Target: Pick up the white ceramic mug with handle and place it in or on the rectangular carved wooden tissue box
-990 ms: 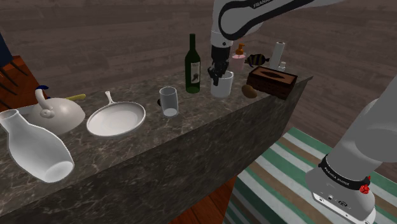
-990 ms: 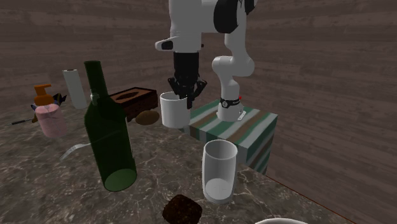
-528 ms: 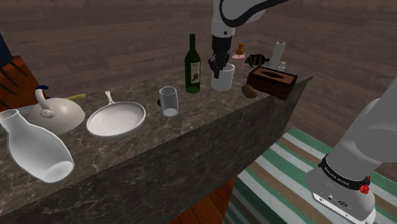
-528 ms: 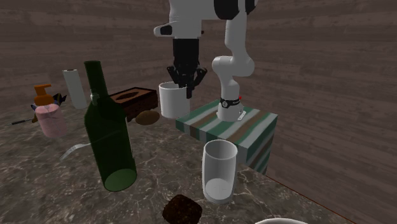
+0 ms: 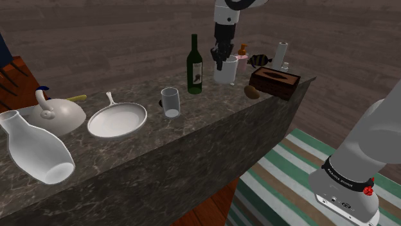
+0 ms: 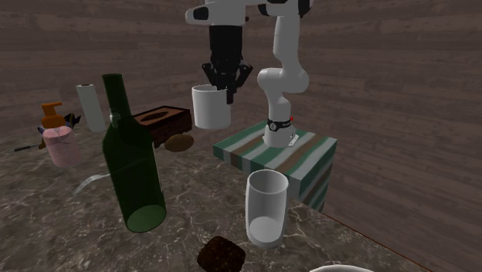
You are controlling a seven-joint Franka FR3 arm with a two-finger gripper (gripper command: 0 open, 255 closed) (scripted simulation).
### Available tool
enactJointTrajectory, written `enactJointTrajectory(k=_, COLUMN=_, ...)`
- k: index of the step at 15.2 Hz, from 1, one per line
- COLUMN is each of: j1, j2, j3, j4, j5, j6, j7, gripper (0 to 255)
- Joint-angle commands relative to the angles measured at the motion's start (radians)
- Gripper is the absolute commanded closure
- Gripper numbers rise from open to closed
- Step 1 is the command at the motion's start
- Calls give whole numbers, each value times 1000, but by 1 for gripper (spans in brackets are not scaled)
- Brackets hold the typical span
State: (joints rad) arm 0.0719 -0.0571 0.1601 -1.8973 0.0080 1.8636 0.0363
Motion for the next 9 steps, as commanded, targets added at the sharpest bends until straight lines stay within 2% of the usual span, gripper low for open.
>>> enactJointTrajectory(k=1, j1=-12, j2=-15, j3=-14, j4=-5, j5=2, j6=-10, j7=-26, gripper=255)
enactJointTrajectory(k=9, j1=-97, j2=-93, j3=-120, j4=-72, j5=2, j6=-22, j7=-218, gripper=255)
